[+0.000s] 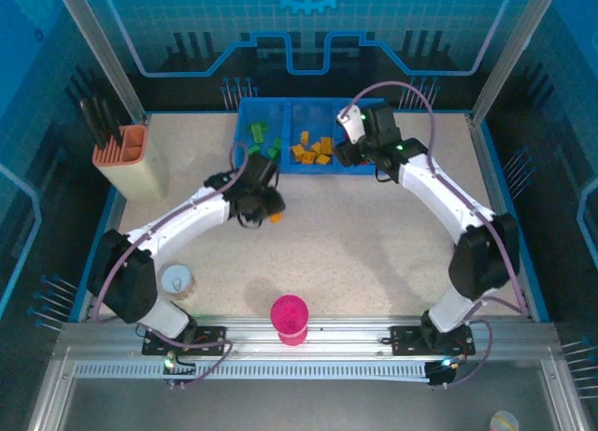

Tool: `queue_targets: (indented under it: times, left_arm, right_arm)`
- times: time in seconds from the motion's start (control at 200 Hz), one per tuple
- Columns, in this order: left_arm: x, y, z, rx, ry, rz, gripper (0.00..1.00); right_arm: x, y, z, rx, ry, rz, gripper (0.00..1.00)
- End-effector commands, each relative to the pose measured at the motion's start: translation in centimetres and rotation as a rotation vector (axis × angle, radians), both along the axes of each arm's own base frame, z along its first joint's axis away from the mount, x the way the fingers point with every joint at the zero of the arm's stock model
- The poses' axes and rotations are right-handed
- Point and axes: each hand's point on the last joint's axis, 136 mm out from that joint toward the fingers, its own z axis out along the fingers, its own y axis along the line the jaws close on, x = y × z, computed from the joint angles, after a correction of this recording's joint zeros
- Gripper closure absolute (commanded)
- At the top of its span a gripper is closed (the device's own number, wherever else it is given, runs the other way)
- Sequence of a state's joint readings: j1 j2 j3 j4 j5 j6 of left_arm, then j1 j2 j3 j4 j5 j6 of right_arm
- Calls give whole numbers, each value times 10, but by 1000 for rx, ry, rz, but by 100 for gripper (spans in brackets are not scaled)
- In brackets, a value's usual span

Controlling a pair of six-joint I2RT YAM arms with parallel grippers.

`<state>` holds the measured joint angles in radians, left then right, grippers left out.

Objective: Sort the legos into containers by color
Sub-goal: Pick up the lego from the middle-left of the table, then place the lego in the container.

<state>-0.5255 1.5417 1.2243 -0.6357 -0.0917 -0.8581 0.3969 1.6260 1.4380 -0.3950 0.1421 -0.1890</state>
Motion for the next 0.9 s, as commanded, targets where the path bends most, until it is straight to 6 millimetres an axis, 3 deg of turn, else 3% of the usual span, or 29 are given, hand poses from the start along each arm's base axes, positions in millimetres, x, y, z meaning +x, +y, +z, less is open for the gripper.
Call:
queue_targets:
  times: [0.0,0.17,0.31,0.465,0.681,0.806,0.846,0.896]
  left_arm:
    - [47,7,25,110,-147,-65,78]
    - [100,-2,56,159,-270,-96,78]
    - [141,-13,64,181,-365,-94,77]
    - [190,-29,67,222,-467,-108,77]
    - [252,-49,39,299,-498,-147,76]
    - [277,-51,15,313,-480,-139,76]
    - [283,-50,9,314,-477,-135,76]
    - [289,-49,2,314,-474,-127,76]
  right_arm:
    - [-23,-14,1,43,22,-45,30]
    - [-67,-19,-6,96,139,-36,32]
    - [-106,-21,-10,147,206,-34,32]
    - [-139,-37,-24,142,262,-64,29]
    - [-166,-44,-39,214,287,-101,25]
    - [-175,-48,-42,234,290,-116,21]
    - [-178,-48,-44,239,294,-115,16]
    - [-181,-48,-46,242,298,-113,0]
